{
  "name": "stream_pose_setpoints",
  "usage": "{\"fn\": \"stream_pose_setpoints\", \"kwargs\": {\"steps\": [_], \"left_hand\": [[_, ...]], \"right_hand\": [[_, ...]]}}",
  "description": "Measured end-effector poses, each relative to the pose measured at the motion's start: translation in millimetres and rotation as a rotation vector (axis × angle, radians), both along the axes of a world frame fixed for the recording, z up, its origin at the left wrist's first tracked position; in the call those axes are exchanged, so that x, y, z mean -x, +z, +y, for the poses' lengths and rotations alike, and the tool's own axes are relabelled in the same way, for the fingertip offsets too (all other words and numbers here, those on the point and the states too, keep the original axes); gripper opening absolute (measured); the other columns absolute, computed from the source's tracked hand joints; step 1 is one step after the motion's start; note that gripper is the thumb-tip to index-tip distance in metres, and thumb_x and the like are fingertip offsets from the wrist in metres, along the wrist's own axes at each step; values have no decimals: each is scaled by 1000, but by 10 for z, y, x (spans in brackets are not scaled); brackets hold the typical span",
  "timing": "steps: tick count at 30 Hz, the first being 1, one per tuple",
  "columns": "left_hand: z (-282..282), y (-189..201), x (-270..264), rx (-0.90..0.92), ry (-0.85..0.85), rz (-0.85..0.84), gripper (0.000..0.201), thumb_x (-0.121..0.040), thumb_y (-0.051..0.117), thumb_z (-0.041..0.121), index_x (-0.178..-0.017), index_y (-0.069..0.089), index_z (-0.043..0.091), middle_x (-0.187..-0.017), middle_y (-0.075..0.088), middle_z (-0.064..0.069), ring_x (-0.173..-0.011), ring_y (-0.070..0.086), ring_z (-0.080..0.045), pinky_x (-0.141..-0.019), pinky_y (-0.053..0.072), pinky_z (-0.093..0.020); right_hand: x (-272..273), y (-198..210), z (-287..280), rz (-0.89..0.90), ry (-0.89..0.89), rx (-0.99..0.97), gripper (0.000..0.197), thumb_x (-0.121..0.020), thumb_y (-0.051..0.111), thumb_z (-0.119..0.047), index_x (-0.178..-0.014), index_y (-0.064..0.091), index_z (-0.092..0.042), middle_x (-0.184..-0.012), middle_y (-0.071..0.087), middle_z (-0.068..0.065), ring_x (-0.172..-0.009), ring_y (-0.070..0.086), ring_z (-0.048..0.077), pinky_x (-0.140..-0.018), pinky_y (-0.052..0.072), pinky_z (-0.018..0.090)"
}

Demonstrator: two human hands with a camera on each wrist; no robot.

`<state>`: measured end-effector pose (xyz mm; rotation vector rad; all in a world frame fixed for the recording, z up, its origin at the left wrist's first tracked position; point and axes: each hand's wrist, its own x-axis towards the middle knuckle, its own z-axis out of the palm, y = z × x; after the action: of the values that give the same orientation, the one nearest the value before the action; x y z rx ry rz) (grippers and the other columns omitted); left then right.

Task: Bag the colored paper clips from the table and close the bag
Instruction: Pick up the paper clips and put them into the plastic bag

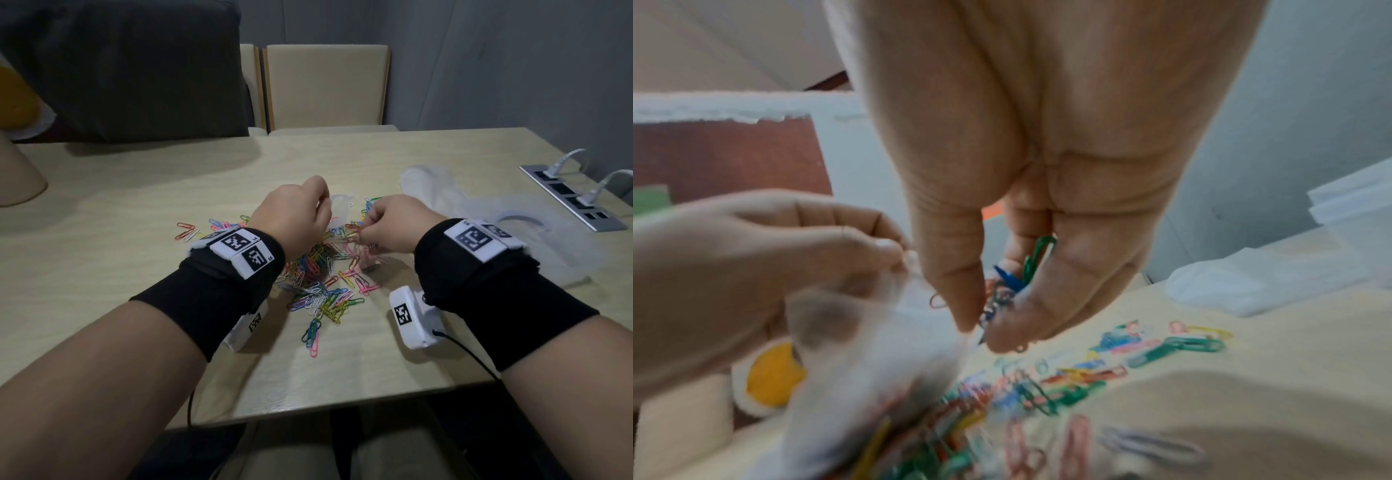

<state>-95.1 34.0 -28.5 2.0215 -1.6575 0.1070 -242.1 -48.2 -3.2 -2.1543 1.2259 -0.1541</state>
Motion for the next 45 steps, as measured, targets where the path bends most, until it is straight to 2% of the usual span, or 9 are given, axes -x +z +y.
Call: {"fn": "stream_pose_setpoints", "kwargs": {"steps": [7, 11, 14, 18, 23, 27, 29, 35, 45], "left_hand": [[-6, 1, 6, 2, 0, -14, 20, -98, 40, 31, -101, 51, 14, -77, 65, -11, -72, 56, -32, -60, 40, -34], [-8, -2, 3, 8, -2, -14, 21, -98, 40, 30, -101, 52, 13, -76, 64, -11, -71, 55, -31, -59, 35, -33], [-10, -5, 2, 12, -7, -14, 21, -98, 40, 30, -102, 52, 13, -76, 65, -10, -69, 53, -29, -59, 34, -32], [-13, -10, 8, 19, -16, -14, 20, -97, 41, 29, -102, 52, 12, -75, 64, -10, -69, 53, -30, -60, 33, -32], [-7, -12, 5, 36, 1, 2, 20, -97, 41, 29, -101, 52, 13, -76, 64, -11, -72, 55, -32, -60, 37, -33], [-2, 18, -2, 85, 75, 14, 22, -97, 39, 28, -101, 51, 10, -72, 59, -11, -69, 51, -32, -59, 37, -36], [-2, 26, -9, 107, 108, 13, 21, -97, 39, 27, -100, 51, 10, -69, 54, -8, -67, 49, -31, -58, 35, -35], [1, 36, -3, 126, 125, -8, 21, -96, 41, 26, -101, 51, 9, -70, 53, -8, -66, 43, -29, -59, 33, -36], [3, 32, -13, 100, 96, -2, 20, -96, 40, 27, -100, 50, 11, -72, 56, -8, -68, 47, -31, -59, 37, -37]], "right_hand": [[-106, 130, -15, -571, -221, -360, 23, -81, 66, 10, -66, 60, -7, -80, 63, 15, -70, 65, 25, -82, 60, 41], [-170, 118, 60, -654, -243, -579, 4, -87, 61, 8, -87, 60, 4, -92, 61, 21, -78, 63, 24, -73, 61, 29], [-241, 125, 57, -649, -277, -649, 20, -90, 50, 8, -109, 56, 7, -115, 55, 24, -98, 63, 32, -88, 58, 36], [-271, 136, 40, -465, -168, -550, 41, -91, 47, 4, -131, 48, 7, -127, 56, 21, -109, 61, 31, -94, 55, 40], [-265, 147, 60, -343, -111, -182, 16, -89, 52, 0, -91, 54, -16, -110, 64, 17, -99, 69, 31, -86, 59, 43], [-193, 108, 39, 60, -26, 218, 21, -90, 53, -18, -109, 60, -11, -108, 65, 7, -96, 63, 26, -79, 53, 33], [-169, 54, 98, 295, 150, 222, 33, -91, 57, -30, -119, 61, -13, -116, 66, 7, -101, 63, 25, -84, 53, 33], [-188, -123, 285, 510, 563, 229, 80, -79, 64, -62, -148, 30, -38, -153, 31, 1, -132, 43, 28, -103, 44, 41], [-206, -147, 244, 563, 468, 428, 29, -92, 57, -14, -120, 57, -14, -110, 59, 12, -98, 59, 31, -74, 45, 31]]}}
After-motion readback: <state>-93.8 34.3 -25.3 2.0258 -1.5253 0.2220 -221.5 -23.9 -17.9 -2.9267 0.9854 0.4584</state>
